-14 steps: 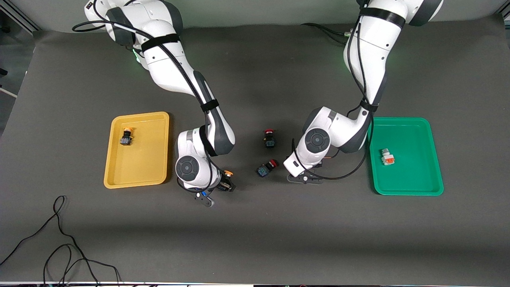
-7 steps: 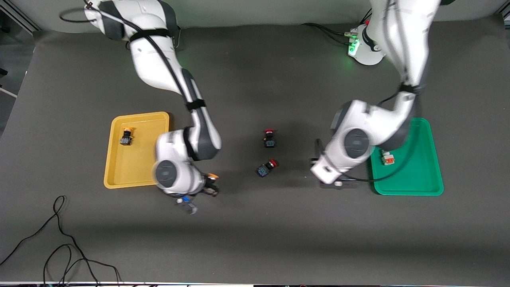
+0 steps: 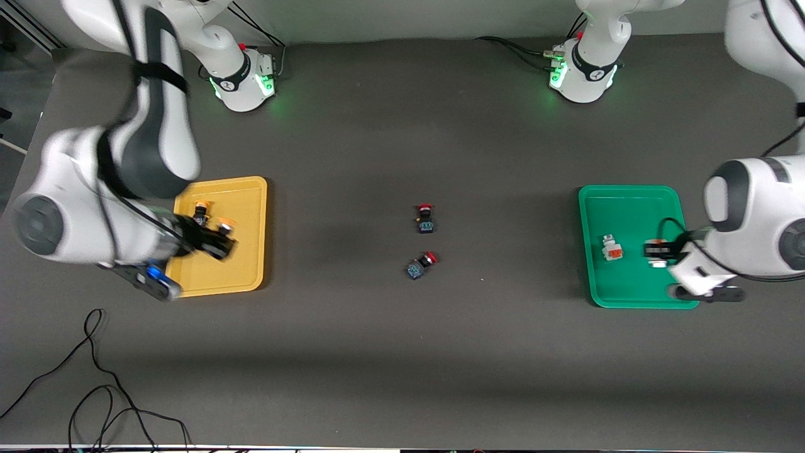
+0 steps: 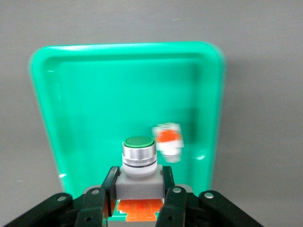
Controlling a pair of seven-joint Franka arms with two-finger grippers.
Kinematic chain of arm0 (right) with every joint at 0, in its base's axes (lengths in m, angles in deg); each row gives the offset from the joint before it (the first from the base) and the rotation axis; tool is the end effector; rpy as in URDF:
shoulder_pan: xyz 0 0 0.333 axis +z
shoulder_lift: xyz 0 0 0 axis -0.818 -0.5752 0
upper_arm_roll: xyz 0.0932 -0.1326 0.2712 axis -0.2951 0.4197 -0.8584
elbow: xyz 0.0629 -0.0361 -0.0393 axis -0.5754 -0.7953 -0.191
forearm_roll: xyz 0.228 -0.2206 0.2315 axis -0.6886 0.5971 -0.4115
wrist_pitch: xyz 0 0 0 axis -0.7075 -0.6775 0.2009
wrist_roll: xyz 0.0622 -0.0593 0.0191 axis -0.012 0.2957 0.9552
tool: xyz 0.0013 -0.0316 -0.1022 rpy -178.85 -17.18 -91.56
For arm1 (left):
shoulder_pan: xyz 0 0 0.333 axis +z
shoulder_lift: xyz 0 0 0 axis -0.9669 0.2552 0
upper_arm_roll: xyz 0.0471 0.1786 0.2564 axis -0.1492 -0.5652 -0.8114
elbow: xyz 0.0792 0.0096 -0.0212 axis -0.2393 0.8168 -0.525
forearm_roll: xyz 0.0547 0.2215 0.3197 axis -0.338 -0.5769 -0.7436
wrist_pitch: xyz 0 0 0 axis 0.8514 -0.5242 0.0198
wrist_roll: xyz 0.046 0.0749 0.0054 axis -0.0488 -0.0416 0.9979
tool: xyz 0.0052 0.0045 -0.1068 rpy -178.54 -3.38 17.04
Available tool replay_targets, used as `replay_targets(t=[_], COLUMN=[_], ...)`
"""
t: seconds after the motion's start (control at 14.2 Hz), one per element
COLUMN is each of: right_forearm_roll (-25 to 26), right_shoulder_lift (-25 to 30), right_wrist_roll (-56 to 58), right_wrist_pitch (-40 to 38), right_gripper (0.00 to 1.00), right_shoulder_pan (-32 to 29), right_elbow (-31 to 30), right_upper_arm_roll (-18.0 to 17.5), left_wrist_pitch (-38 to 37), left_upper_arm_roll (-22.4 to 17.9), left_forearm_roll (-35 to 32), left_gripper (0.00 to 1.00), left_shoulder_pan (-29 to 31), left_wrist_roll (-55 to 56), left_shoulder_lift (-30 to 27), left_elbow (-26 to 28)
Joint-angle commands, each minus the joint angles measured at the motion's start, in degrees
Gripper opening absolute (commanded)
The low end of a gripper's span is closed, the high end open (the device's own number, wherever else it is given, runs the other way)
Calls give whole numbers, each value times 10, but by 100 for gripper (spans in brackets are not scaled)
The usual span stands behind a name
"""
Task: Place green and yellow buttons in trays
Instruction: 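Place the white button in the green tray while the right gripper places black in yellow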
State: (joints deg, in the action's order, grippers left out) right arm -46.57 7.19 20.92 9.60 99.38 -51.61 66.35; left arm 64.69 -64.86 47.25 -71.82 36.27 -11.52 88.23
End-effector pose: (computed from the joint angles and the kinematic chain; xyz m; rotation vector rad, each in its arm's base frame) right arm 0.6148 0.1043 0.4510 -2.9923 0.7433 0.4769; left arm 0.6274 0.0504 0.3160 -3.0874 0.0547 0.3808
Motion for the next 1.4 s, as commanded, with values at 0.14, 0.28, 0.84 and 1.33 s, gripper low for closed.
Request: replay_targets(t=[0.14, 0.28, 0.84, 1.33], right_forearm_roll=[100, 100, 28, 36], right_shoulder_lift=[117, 108, -3, 57], right_wrist_roll=[85, 117, 159, 183], right_wrist_pitch=[162, 266, 446, 194], right_gripper=[0, 0, 94, 100], right_shoulder_pan=[15, 15, 15, 12], right_elbow=[-255, -334, -388, -229], right_upper_arm_roll=[-9, -9, -37, 55], left_wrist_pitch=[137, 145, -97, -230], left_upper_arm_roll=[9, 8, 10, 19], left_forearm_roll=[-52, -53, -52, -7], left_gripper=[10, 14, 100, 100], left_shoulder_pan=[34, 46, 45, 29], left_wrist_roll=[-32, -51, -100, -103], left_shoulder_lift=[59, 66, -19, -189], left_elbow=[76, 85, -58, -79])
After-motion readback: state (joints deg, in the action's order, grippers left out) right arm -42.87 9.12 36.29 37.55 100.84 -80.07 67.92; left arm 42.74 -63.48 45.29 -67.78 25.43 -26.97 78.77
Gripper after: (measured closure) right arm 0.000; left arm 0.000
